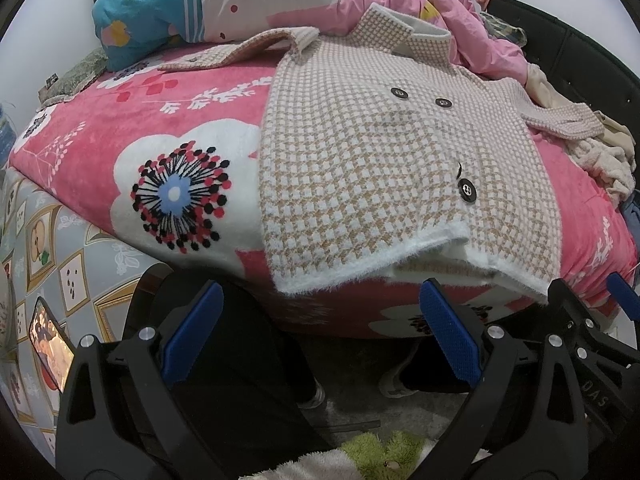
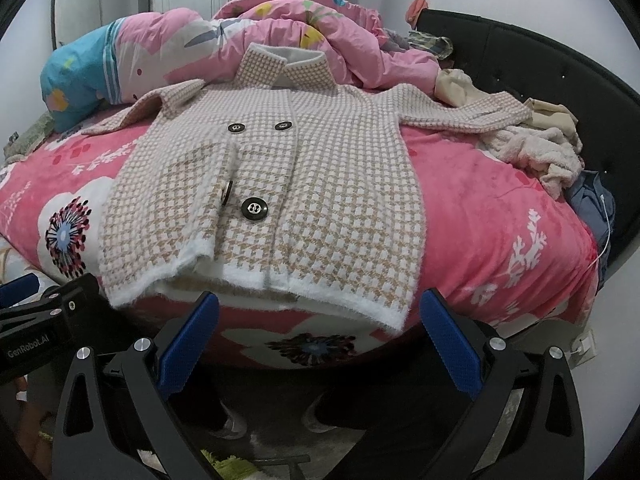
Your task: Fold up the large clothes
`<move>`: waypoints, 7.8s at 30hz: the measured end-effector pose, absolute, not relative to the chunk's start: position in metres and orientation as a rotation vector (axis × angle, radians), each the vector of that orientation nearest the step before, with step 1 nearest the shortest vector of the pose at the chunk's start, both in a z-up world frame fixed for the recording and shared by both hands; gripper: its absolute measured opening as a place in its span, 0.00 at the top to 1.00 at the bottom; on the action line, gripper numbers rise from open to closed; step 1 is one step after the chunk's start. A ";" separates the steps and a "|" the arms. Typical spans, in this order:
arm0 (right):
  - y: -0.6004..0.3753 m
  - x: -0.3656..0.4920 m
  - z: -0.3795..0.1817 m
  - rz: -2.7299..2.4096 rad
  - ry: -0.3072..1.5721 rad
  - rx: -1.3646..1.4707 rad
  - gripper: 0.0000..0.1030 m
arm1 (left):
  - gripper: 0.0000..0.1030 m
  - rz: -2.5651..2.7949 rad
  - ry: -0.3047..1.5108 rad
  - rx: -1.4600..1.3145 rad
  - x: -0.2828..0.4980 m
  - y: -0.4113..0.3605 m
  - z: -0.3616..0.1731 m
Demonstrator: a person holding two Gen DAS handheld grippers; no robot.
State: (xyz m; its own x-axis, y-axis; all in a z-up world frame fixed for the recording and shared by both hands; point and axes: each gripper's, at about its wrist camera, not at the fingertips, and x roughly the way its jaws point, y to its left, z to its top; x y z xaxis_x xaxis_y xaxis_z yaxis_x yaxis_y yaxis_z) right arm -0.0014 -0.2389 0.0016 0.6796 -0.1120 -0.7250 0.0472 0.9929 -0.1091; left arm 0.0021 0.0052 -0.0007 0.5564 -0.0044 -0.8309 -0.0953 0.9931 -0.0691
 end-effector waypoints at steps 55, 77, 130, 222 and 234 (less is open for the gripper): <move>-0.232 0.013 0.005 -0.060 0.813 -0.090 0.05 | 0.08 0.103 0.991 -0.085 0.011 0.010 0.002; -0.214 0.103 0.027 0.039 0.747 -0.187 0.05 | 0.08 0.180 0.982 -0.088 0.079 0.031 0.001; -0.156 0.315 0.016 0.383 0.803 -0.134 0.05 | 0.86 0.546 0.552 -0.113 0.433 0.206 0.058; -0.331 0.479 -0.058 0.480 1.203 0.496 0.44 | 0.09 0.149 0.935 -0.074 0.329 0.054 -0.046; -0.361 0.450 0.020 0.468 0.940 0.498 0.95 | 0.09 0.166 0.939 -0.116 0.342 0.086 -0.068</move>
